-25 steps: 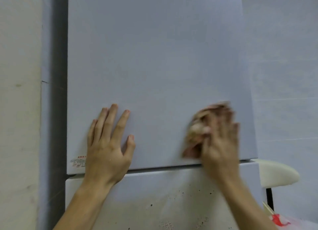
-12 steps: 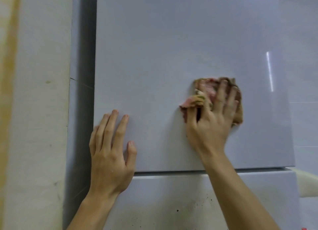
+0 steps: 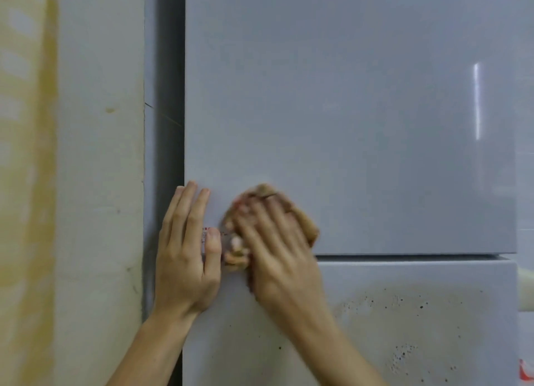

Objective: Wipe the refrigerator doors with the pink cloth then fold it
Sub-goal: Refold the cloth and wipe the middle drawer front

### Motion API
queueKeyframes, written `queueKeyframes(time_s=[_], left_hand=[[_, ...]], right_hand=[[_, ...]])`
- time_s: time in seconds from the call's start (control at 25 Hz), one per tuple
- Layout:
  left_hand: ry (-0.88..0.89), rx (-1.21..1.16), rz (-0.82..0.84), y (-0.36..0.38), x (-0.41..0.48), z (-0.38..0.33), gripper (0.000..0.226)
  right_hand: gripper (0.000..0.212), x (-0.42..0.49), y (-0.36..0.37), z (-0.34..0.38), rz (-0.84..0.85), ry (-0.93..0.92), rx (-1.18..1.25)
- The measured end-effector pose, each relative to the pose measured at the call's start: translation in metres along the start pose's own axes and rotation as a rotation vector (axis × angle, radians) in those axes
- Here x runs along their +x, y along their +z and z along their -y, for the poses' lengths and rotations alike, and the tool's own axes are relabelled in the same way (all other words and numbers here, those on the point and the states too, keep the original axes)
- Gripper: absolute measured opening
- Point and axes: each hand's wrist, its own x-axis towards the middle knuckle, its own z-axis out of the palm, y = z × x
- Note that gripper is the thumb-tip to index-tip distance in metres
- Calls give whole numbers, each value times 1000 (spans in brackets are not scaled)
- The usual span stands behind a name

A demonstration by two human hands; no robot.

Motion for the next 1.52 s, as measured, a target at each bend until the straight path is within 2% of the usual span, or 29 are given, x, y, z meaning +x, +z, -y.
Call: queueKeyframes(time_s=[0.12,0.2,0.24,0.4,0.48,0.64,0.8,0.88,0.96,1.04,1.32,1.44,1.52], left_hand=[[-13,25,42,2,-9,1,61],[-24,18,59,3,-14,2,66],[-25,4,60,4,-17,4,67],[61,15,14,10,-20,4,64],[58,62,-9,12,-19,-5,64],[-16,68,-13,25,-22,-36,63],[-8,91,-71,35,-23,-42,61],[-6,107,-86,36,-24,-42,61],[0,118,-94,37,-24,-41,61],[8,126,-98,39,-24,-40,61],[14,138,-59,40,-25,-49,64],[75,156,7,46,-25,-71,65],[109,141,44,55,-25,-86,65]], right_hand=[[62,2,-29,-39,-78,363,-135],[62,4,-27,-35,-102,524,-107],[62,5,-19,-23,-101,513,-71],[59,-13,8,25,-6,147,-3],[57,-20,-5,9,9,116,6],[49,-46,-55,-82,-137,309,-120],[58,-78,-104,-182,-271,686,-97],[64,-79,-106,-192,-317,758,-70],[56,-66,-92,-174,-355,822,-80],[53,-54,-74,-140,-343,779,-89],[51,-37,-29,-34,-64,265,-51],[54,-42,-44,-59,-12,178,-43],[57,-54,-64,-101,-75,251,-96]])
